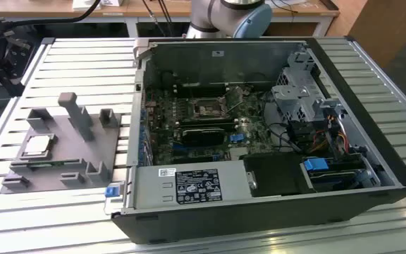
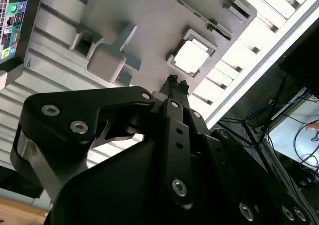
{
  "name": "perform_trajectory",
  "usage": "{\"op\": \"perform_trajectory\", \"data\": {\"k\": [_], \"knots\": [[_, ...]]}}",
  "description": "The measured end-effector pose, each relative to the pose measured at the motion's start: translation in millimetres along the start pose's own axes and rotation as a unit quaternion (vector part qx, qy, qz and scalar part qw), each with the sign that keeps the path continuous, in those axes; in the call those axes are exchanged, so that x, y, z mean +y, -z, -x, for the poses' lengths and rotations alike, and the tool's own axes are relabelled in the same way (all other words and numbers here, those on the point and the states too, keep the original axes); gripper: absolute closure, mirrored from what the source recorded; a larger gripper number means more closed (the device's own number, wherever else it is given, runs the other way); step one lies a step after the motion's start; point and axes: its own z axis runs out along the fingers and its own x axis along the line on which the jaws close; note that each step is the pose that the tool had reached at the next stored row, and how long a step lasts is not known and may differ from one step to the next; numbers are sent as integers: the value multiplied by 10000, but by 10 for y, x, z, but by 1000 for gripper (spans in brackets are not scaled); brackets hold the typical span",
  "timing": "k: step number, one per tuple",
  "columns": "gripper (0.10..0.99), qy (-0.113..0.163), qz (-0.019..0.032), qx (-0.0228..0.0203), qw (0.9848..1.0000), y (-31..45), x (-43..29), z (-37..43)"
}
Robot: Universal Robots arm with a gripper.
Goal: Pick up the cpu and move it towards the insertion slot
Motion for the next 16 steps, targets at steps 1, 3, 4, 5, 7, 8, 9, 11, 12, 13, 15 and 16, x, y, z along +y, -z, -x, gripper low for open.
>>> {"op": "perform_trajectory", "data": {"k": [1, 3, 4, 5, 7, 8, 9, 11, 12, 13, 15, 16], "knots": [[980, 0, 0, 0, 10000, 0, 0, 0], [980, 0, 0, 0, 10000, 0, 0, 0], [980, 0, 0, 1, 10000, 0, 0, -2], [980, -1, 0, 1, 10000, 0, 0, -10], [980, 0, 0, 0, 10000, -2, 0, -36], [980, 0, 0, 0, 10000, -3, 1, -51], [980, 0, 0, 0, 10000, -3, 1, -66], [980, 0, 0, 0, 10000, -4, 2, -98], [980, 0, 0, 0, 10000, -6, 2, -111], [980, 0, 0, -1, 10000, -9, 2, -124], [980, 0, 1, -1, 10000, -16, 2, -142], [980, 1, 1, -1, 10000, -21, 1, -146]]}}
